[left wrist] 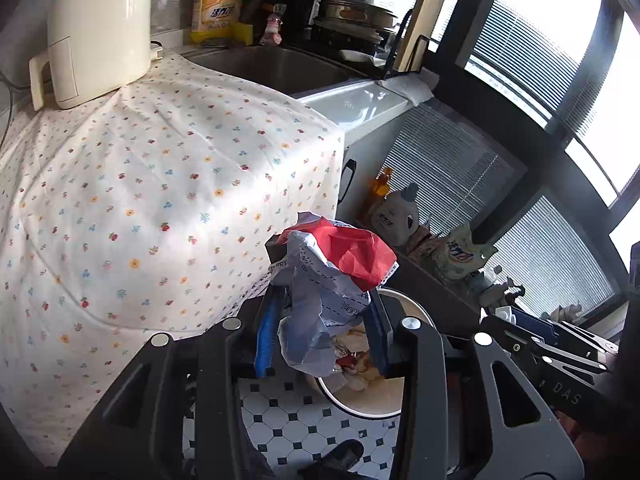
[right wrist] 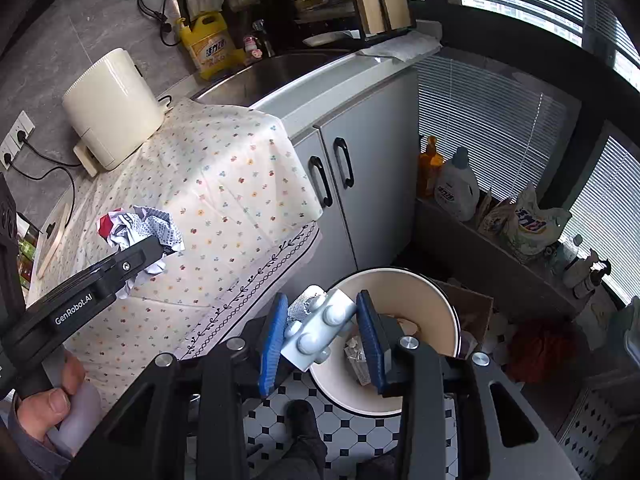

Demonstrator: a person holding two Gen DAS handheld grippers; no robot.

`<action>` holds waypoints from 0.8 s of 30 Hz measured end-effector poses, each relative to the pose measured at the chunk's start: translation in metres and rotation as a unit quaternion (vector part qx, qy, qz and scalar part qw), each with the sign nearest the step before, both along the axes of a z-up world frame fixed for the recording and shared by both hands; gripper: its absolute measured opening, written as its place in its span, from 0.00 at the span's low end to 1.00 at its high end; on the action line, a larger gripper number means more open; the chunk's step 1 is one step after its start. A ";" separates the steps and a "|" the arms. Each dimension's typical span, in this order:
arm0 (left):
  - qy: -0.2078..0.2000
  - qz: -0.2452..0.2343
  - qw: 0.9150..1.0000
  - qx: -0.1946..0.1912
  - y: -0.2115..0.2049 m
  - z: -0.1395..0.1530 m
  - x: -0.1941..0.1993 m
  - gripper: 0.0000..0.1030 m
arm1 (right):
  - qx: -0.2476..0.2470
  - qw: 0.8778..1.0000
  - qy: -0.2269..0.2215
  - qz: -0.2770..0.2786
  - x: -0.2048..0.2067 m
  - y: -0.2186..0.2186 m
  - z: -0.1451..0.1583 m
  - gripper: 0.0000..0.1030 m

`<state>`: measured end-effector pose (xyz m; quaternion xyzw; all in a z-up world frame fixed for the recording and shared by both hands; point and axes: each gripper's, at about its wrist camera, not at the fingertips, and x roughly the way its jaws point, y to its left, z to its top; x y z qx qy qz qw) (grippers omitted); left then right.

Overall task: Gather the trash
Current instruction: 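Carry the tissue and white box with both grippers down to the bin, then open the right gripper over the bin while the left releases the tissue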

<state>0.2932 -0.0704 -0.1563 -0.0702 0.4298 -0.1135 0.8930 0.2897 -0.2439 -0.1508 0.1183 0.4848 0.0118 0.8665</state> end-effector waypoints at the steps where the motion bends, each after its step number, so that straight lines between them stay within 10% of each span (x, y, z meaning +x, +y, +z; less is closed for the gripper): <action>1: 0.001 -0.006 1.000 0.002 -0.006 -0.003 0.000 0.37 | 0.000 1.000 0.004 -0.005 -0.001 -0.005 -0.003 0.34; 5: 0.013 -0.018 1.000 -0.002 -0.022 -0.017 0.002 0.37 | -0.009 1.000 0.017 -0.018 -0.005 -0.019 -0.014 0.39; 8: 0.025 -0.025 0.999 -0.007 -0.032 -0.030 0.005 0.37 | -0.019 0.999 0.021 -0.031 -0.008 -0.030 -0.020 0.59; 24: 0.067 -0.104 0.992 -0.024 -0.109 -0.081 0.019 0.37 | -0.059 0.991 0.059 -0.102 -0.046 -0.090 -0.028 0.77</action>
